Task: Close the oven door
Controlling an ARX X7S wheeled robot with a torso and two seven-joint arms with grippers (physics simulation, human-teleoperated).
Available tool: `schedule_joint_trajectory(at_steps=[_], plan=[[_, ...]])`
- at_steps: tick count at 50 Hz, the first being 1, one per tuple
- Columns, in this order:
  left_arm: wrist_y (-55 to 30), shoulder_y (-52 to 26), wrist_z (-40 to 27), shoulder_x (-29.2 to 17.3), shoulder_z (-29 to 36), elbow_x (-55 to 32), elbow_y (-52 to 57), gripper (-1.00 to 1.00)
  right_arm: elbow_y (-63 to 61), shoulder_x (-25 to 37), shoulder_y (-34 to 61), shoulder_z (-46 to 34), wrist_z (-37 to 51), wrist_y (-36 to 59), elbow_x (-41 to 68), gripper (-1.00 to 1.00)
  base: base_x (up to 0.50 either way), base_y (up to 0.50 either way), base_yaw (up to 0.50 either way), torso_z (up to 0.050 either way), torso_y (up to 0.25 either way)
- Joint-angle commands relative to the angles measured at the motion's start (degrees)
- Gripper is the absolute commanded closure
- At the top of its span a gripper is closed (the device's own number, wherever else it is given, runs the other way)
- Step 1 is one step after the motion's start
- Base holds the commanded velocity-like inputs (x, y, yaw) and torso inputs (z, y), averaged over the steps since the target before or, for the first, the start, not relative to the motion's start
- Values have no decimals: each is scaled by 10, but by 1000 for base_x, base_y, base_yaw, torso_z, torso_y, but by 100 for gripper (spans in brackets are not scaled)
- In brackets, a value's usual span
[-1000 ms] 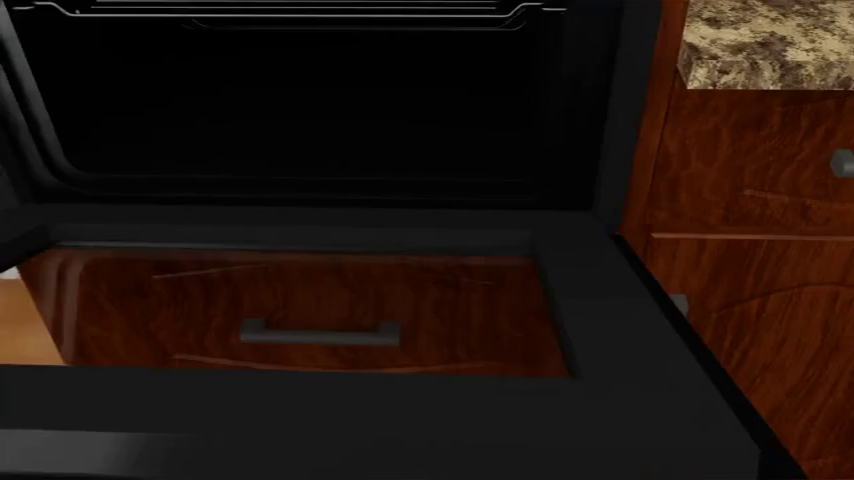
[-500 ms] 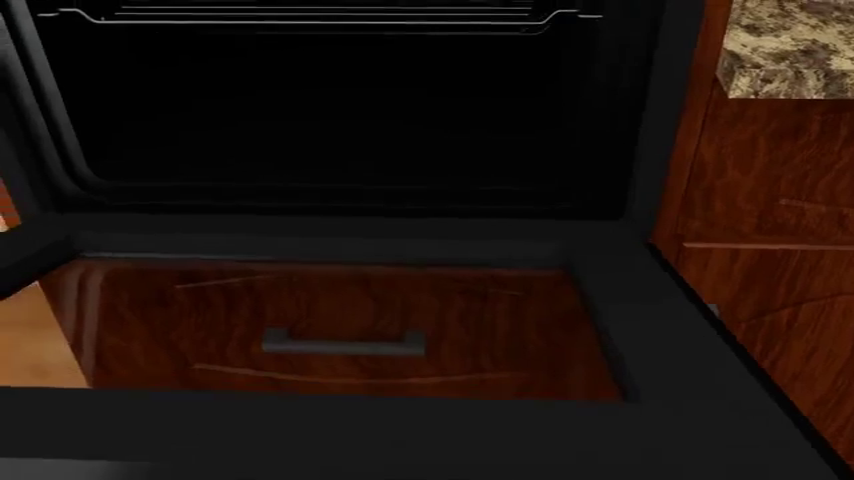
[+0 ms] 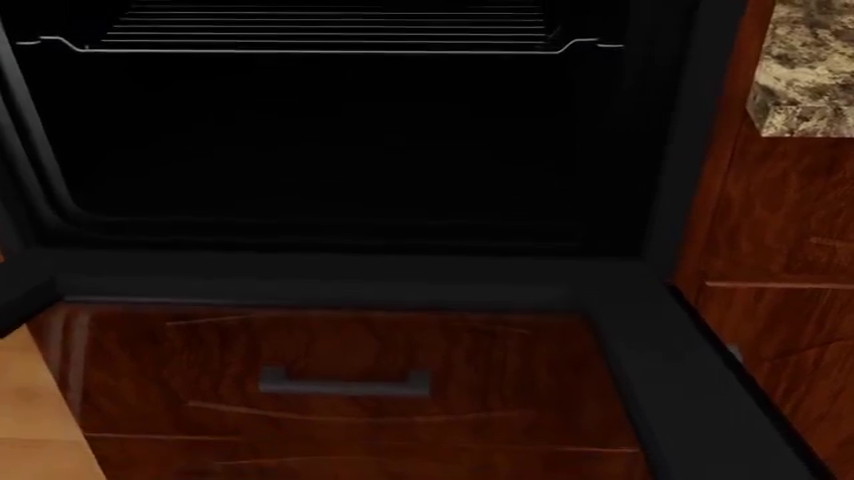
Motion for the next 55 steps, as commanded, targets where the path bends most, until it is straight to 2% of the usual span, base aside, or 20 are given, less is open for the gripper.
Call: schedule_joint_trajectory(at_steps=[1,10,12,13,15,17,18,19,21,23,27,28,30,38,39,44,46,47,49,55], plan=[[-9,1,-2,-2,3,-1,11,-100,-3,1,0,-4,2,0,0,-100,199,63,0,0,0],[-12,3,-4,-6,2,-4,22,-100,-8,3,-1,-3,4,2,4,-100,169,82,0,0,0],[72,-20,2,19,6,5,-95,-100,-7,4,-1,-2,4,1,5,-100,133,82,0,0,0],[-1,-2,-3,-2,4,-4,-9,-100,-8,4,-1,-3,5,1,4,-100,133,82,0,0,0],[-11,2,-4,-5,4,-5,19,-100,-11,5,-1,-2,5,0,7,-100,129,84,0,0,0],[-5,-1,-3,-3,5,-5,8,-100,-9,4,0,-3,4,-1,7,-100,125,84,0,0,0],[59,-16,1,15,6,0,-78,-100,-7,3,0,-3,3,-2,7,-100,133,78,0,0,0],[1,-2,-4,-3,5,-6,2,-100,-5,3,0,-3,4,-3,6,-100,133,82,0,0,0],[-13,1,-5,-6,4,-8,19,-100,-7,4,0,-3,4,-3,7,-100,129,80,0,0,0],[43,-10,-2,9,8,-1,-52,-100,-7,4,-1,-3,5,-4,7,-100,127,82,0,0,0],[-13,3,-6,-8,7,-8,25,-100,-12,6,-4,-3,6,-5,8,-100,122,80,0,0,0],[43,-12,-3,9,8,-2,-55,-100,-10,6,-3,-1,5,-10,9,-100,117,78,0,0,0],[-8,-1,-7,-5,8,-8,14,-100,-6,5,-2,-1,3,-11,10,-100,119,76,0,0,0],[-8,0,-6,-8,6,-12,16,-100,-5,4,0,-5,5,-6,11,-100,82,8,0,0,0],[61,-16,-1,13,9,-4,-70,-100,-4,5,0,-4,6,-8,11,-100,78,0,0,0,0],[-6,-1,-6,-7,9,-12,14,-100,-8,6,-2,-4,7,-8,12,-100,75,0,0,0,0],[-8,1,-7,-8,9,-13,18,-100,-7,5,-1,-5,7,-9,12,-100,76,0,0,0,0],[62,-15,-2,12,12,-4,-68,-100,-2,4,-1,-5,4,-12,12,-100,74,0,0,0,0],[-9,-1,-8,-9,8,-15,19,-100,11,2,3,-4,2,-16,13,-100,74,0,0,0,0],[18,-6,-7,-1,12,-11,-16,-100,2,4,1,-4,1,-12,18,-100,76,0,0,0,0]])
